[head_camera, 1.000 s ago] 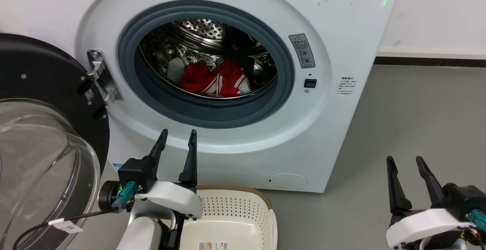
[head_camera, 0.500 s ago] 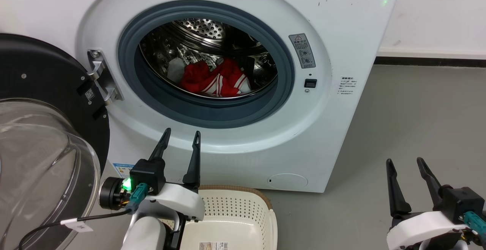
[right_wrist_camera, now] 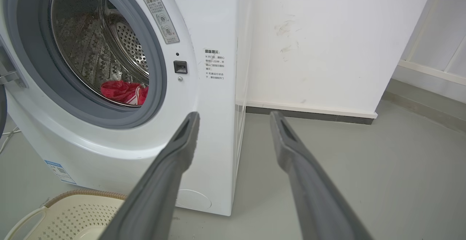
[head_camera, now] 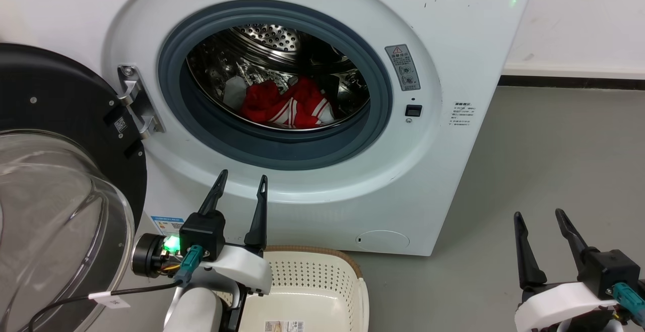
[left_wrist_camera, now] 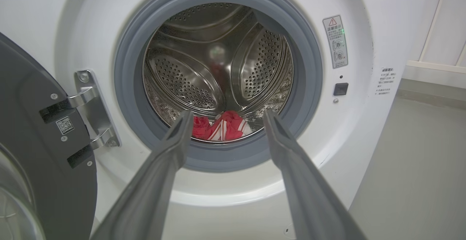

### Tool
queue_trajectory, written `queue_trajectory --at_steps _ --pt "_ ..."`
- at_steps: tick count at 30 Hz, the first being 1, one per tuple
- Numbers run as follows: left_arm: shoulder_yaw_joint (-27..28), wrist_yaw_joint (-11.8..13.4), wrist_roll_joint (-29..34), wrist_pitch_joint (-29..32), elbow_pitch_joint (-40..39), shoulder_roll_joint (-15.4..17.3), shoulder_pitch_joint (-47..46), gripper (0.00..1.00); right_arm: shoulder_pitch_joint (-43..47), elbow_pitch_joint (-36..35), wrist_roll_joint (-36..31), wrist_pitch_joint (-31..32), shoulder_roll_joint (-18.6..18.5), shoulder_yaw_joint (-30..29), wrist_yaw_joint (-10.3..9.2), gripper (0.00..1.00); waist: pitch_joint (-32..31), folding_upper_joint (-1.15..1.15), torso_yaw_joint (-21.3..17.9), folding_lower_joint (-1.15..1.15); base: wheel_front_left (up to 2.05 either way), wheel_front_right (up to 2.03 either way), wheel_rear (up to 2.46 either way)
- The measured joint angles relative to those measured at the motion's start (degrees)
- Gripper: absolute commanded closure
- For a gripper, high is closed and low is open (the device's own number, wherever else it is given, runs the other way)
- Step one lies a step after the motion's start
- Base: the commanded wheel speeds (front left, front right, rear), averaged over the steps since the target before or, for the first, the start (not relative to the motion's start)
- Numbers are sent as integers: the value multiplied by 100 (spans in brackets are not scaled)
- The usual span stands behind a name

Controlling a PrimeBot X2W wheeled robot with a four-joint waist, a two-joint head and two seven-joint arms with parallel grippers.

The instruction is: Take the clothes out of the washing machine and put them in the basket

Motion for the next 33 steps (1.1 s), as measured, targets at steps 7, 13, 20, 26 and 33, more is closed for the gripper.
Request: queue_trajectory --at_steps 7,13,20,26,33 --pt "19 -4 -12 -1 26 -12 -1 0 1 36 52 -1 0 -15 0 0 8 0 -5 0 0 0 0" --pt "30 -4 -10 -1 86 -21 -5 0 0 58 101 -7 0 -31 0 0 34 0 -6 0 0 0 0" --pt "49 110 -15 -1 403 -29 -292 0 -66 -157 146 53 0 15 0 0 223 0 -75 0 0 0 0" --pt "55 154 -23 -1 983 -34 -962 0 -265 -537 160 144 -1 111 1 0 607 0 -220 0 0 0 0" --pt "163 193 -22 -1 1680 -3 -2078 0 -452 -1053 218 155 -2 188 1 0 1255 0 -404 0 0 0 0"
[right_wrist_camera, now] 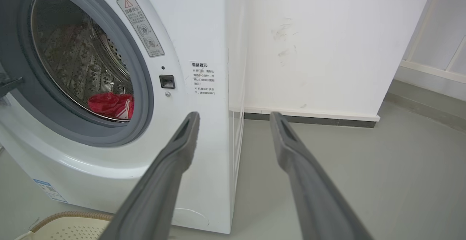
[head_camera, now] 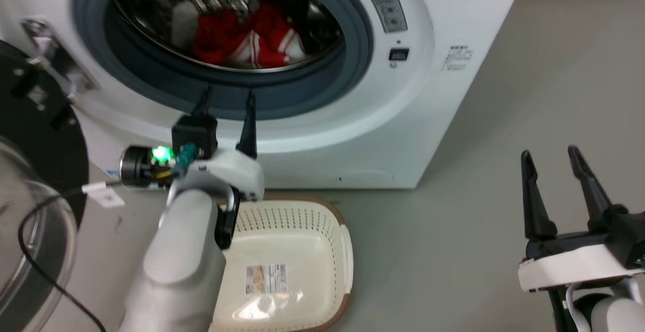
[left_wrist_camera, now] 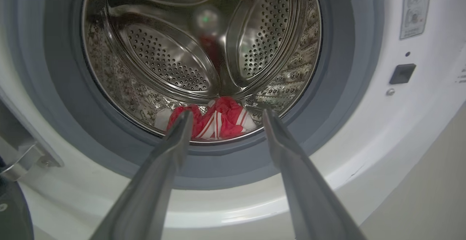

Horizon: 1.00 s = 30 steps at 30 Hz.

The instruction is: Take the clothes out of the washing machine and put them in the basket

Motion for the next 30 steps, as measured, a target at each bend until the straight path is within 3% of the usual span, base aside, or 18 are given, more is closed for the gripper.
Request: queue_trajectory --at_steps 17,30 --pt "21 -200 10 143 1924 312 -3017 0 -504 -912 301 -78 -2 659 -1 0 1829 0 -365 1 0 0 0" --pt "-111 -478 29 1368 3259 851 -4814 0 -654 -893 639 -312 -2 1351 0 0 2711 0 -1025 1 0 0 0"
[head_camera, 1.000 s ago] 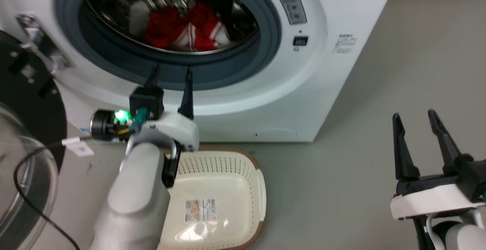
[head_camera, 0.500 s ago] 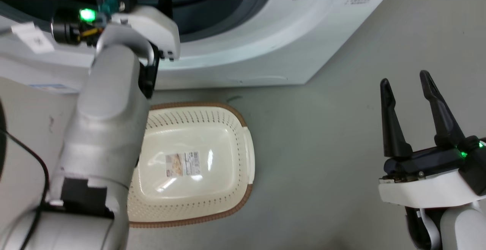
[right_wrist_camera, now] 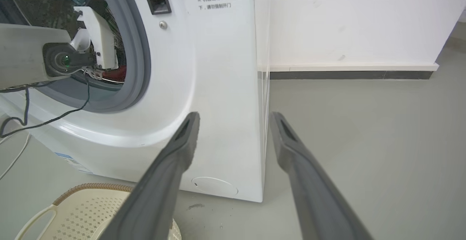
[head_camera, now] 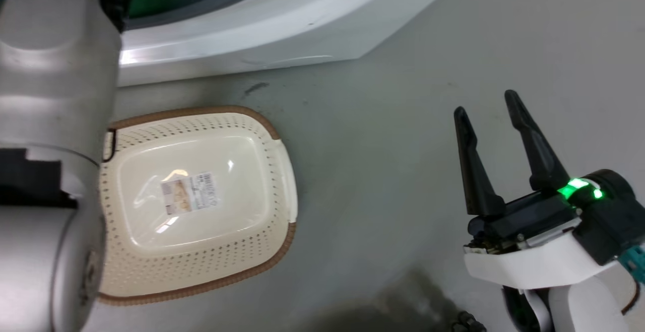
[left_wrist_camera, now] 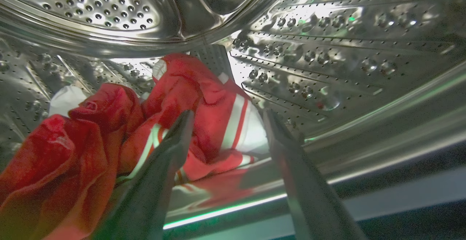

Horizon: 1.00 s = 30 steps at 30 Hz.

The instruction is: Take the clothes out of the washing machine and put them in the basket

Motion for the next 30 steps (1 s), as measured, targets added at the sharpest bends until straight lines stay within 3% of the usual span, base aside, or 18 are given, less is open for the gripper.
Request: queue_trajectory --at_steps 12,13,14,21,30 --pt "-87 -25 -8 1502 515 595 -619 2 -74 449 305 -204 0 445 -1 0 308 0 -616 -1 0 0 0" --pt "-133 -25 20 1571 520 614 -671 87 -75 471 307 -222 0 460 -1 0 329 0 -632 -1 0 0 0" --pt "-146 -25 29 1612 521 627 -694 100 -77 499 314 -247 0 476 0 0 342 0 -645 0 0 0 0" --pt "-202 167 29 1404 455 708 -669 100 -182 641 407 -304 0 546 -1 0 325 0 -677 -1 0 0 0" --pt "-25 538 -261 -632 -58 526 201 100 -250 967 314 -320 2 398 0 0 -114 0 -528 -1 0 0 0"
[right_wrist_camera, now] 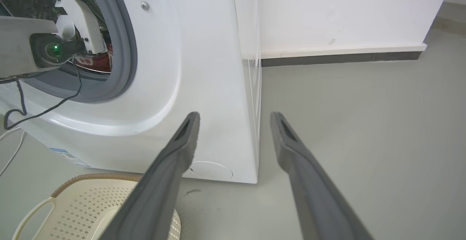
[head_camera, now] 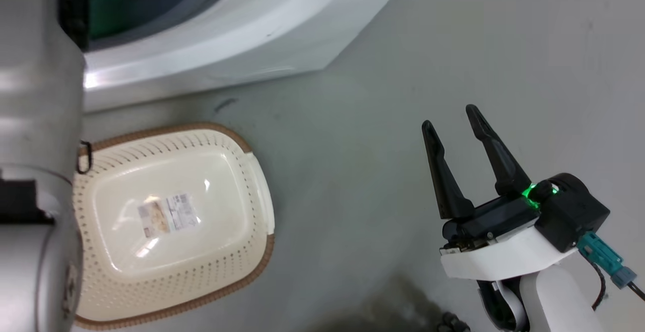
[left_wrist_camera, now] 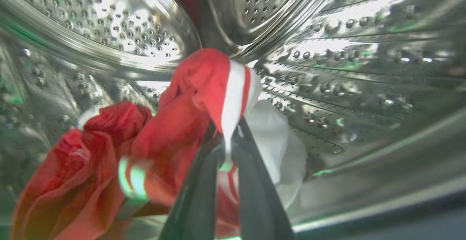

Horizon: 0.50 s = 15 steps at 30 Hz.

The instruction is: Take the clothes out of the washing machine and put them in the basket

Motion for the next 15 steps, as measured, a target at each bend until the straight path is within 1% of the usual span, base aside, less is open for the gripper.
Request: queue_trajectory --at_steps 3,7,8,11,15 --pt "22 49 -62 -503 -81 -64 388 100 4 88 -26 31 0 -58 -1 0 -295 0 62 0 0 0 0" --pt "102 -8 -193 -711 -372 -108 1107 100 74 196 -48 123 2 -136 0 0 -759 0 134 0 0 0 0" --pt "183 -5 -278 -710 -516 -132 1321 100 113 213 -56 133 2 -153 0 0 -882 0 151 0 0 0 0" --pt "292 -52 -368 -719 -1283 -171 1963 100 298 257 -58 235 1 -221 0 0 -1265 0 209 -1 0 0 0" --pt "414 -63 -431 -726 -2148 -346 2976 100 544 307 -73 345 2 -272 -1 0 -1782 0 300 -1 0 0 0"
